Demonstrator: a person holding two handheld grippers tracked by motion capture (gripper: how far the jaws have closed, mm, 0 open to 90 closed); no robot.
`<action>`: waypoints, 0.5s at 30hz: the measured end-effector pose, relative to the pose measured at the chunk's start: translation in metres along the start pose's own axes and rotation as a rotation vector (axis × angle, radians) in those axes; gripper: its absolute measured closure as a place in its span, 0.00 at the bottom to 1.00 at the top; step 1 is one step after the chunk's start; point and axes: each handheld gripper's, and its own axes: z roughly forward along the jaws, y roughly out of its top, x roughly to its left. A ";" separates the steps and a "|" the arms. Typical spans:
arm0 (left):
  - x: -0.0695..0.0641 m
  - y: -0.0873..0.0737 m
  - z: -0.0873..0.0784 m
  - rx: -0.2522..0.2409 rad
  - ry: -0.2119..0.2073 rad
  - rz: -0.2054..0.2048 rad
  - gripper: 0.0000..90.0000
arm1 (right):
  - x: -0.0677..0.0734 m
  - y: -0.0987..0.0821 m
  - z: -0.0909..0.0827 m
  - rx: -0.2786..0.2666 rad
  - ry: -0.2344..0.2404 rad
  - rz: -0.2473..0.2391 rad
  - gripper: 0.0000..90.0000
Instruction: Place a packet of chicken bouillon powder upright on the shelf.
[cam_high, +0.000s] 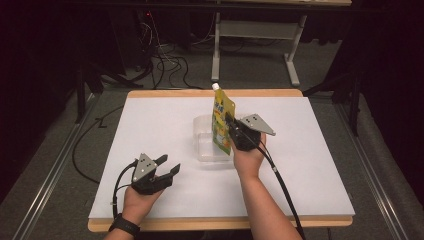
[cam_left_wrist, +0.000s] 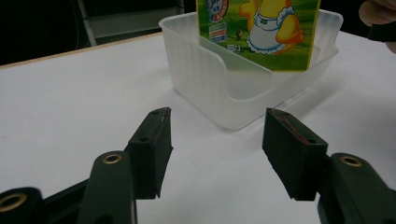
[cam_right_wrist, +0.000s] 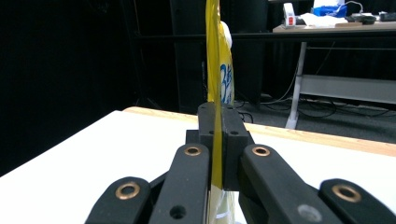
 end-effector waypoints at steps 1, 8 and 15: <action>-0.001 0.001 0.002 0.005 -0.002 0.001 0.48 | 0.000 0.000 0.000 0.000 0.003 -0.004 1.00; -0.017 0.018 0.047 0.072 0.049 0.019 0.49 | -0.002 0.002 -0.003 0.032 0.028 0.008 0.98; -0.014 0.034 0.091 0.121 0.106 -0.031 0.57 | -0.010 0.001 -0.005 0.113 0.090 0.022 0.88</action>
